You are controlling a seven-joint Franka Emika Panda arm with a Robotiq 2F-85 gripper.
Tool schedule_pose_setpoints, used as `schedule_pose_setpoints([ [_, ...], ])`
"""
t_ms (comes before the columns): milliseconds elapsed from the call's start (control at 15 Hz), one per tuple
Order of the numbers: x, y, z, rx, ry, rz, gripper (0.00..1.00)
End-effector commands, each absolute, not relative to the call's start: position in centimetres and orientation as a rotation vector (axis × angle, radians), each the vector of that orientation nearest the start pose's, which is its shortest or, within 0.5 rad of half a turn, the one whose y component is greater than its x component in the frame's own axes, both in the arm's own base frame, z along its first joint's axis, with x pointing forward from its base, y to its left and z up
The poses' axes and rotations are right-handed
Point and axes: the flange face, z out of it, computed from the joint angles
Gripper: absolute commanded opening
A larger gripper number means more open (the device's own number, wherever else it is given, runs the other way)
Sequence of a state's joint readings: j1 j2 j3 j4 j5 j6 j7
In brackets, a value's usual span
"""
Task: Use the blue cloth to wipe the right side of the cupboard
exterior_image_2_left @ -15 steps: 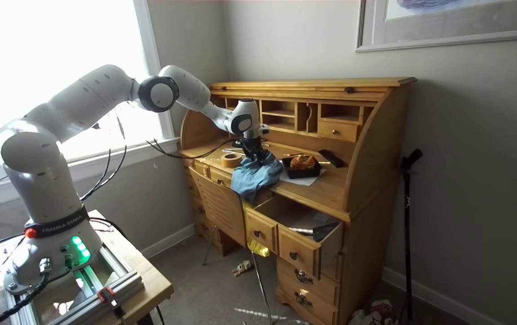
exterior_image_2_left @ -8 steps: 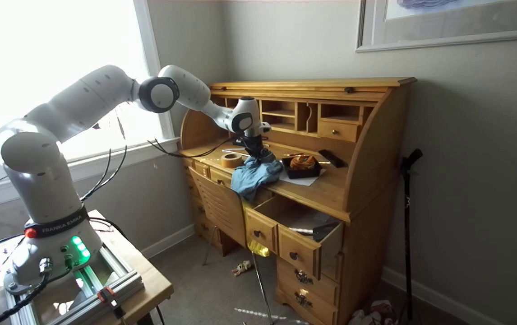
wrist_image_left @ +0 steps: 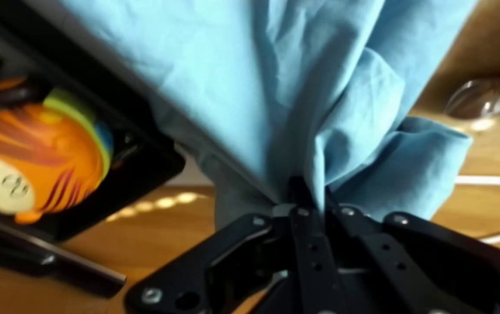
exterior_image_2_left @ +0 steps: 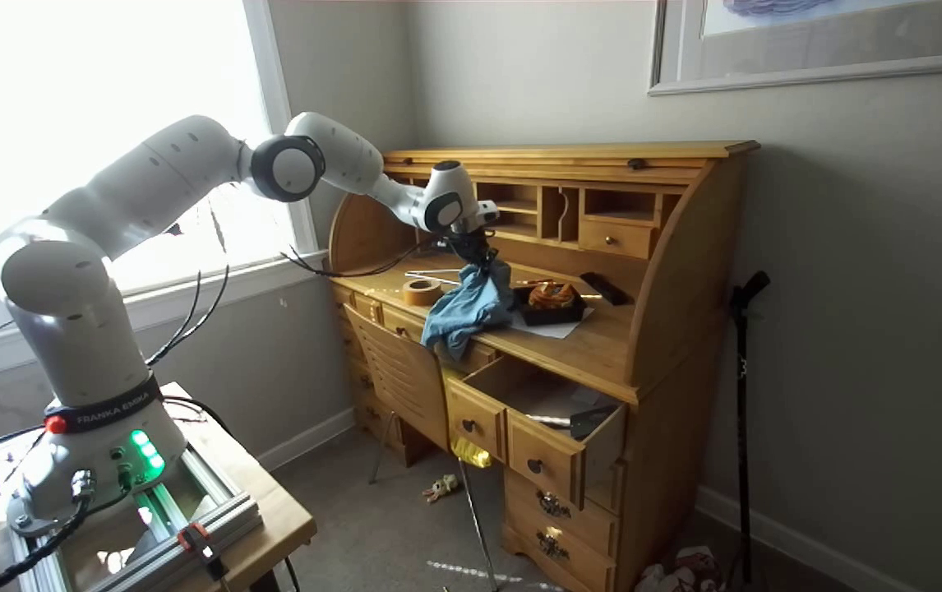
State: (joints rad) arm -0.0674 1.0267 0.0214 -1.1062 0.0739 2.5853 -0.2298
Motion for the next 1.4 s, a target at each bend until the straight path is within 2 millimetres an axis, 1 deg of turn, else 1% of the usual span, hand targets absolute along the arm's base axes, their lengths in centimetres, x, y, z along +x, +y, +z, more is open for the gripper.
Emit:
schedule_pose_setpoints([
  [0,81.2,-5.9,31.4,-3.029,-0.104,-1.012,0.01],
  [133,81.1,-6.9,34.3,-3.033,-0.060,-1.127,0.01],
  [200,80.8,-7.3,35.2,-3.045,-0.035,-1.147,0.01],
  [333,80.3,-8.2,36.1,-3.071,0.012,-1.178,0.01],
  [400,80.1,-8.6,36.8,-3.075,0.037,-1.222,0.01],
  [667,79.6,-10.3,42.0,-3.005,0.204,-1.587,0.01],
  [800,79.3,-11.0,43.8,-2.975,0.289,-1.755,0.01],
  [867,79.3,-11.5,44.3,-2.970,0.335,-1.820,0.01],
  [933,79.1,-11.4,44.4,-2.970,0.413,-1.817,0.01],
  [1000,79.1,-11.1,43.1,-2.985,0.439,-1.721,0.01],
  [1133,78.7,-10.7,41.7,-2.995,0.494,-1.664,0.01],
  [1200,78.6,-10.3,41.2,-2.984,0.501,-1.655,0.01],
  [1267,79.1,-10.8,41.8,-3.004,0.445,-1.680,0.05],
  [1333,79.0,-10.5,41.1,-3.006,0.458,-1.660,0.05],
])
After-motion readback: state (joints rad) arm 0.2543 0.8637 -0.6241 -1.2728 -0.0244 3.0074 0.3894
